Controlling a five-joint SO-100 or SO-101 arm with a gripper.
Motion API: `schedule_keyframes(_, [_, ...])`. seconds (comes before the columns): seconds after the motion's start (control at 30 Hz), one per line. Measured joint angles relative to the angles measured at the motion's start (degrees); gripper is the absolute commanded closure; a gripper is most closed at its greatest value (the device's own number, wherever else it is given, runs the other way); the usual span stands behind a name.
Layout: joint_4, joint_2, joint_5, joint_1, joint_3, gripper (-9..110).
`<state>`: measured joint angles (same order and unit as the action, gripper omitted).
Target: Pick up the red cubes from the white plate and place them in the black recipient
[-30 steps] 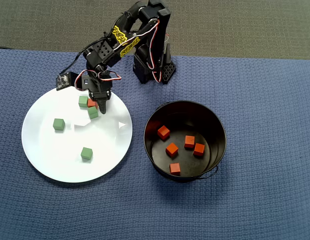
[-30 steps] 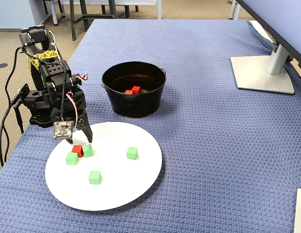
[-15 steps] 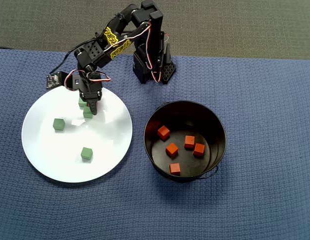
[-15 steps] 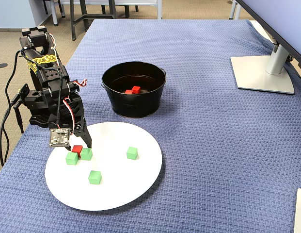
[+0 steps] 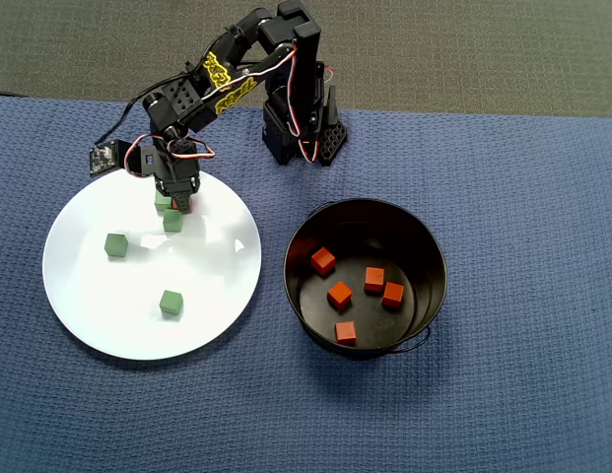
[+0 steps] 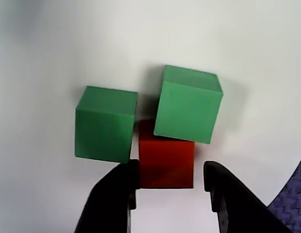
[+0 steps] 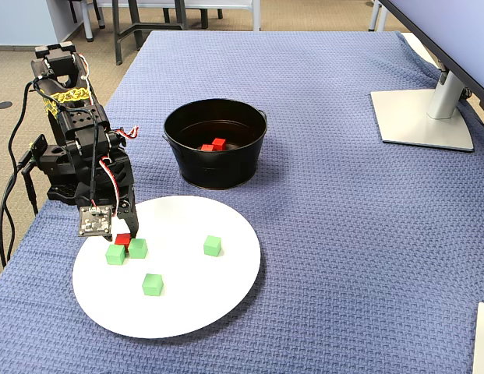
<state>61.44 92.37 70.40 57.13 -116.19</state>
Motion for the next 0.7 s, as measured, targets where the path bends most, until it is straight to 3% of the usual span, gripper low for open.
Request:
schedule_keyframes(0.33, [-0.09,0.00,-1.67,0.00,0.97,101])
schedule_keyframes(0.7, [25.05,11.43,-22.94,-17.23,29.44,102])
